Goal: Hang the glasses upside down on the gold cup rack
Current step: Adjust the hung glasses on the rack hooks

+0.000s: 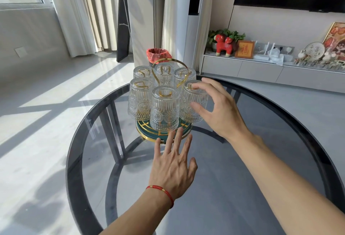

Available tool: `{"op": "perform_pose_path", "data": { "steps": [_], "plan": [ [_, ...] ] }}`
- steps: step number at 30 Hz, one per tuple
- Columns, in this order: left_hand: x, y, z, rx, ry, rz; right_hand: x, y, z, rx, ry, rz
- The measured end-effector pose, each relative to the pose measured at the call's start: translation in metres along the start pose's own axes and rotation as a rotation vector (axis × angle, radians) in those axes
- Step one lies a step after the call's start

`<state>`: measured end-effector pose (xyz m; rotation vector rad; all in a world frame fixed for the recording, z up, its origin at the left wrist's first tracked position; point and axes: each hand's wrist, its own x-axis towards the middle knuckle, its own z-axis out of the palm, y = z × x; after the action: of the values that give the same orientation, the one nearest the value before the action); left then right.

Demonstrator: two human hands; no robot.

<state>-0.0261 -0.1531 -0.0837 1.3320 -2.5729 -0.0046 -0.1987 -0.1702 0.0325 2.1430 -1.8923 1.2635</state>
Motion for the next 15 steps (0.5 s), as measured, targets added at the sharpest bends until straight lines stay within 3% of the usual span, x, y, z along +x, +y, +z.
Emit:
{"op": "perform_pose_path", "data": {
  "steps": [15],
  "plan": [
    [0.001,-0.001,0.0,-0.001,-0.006,-0.006,-0.002,0.005,-0.011,-0.163,0.015,-0.1]
  ]
}}
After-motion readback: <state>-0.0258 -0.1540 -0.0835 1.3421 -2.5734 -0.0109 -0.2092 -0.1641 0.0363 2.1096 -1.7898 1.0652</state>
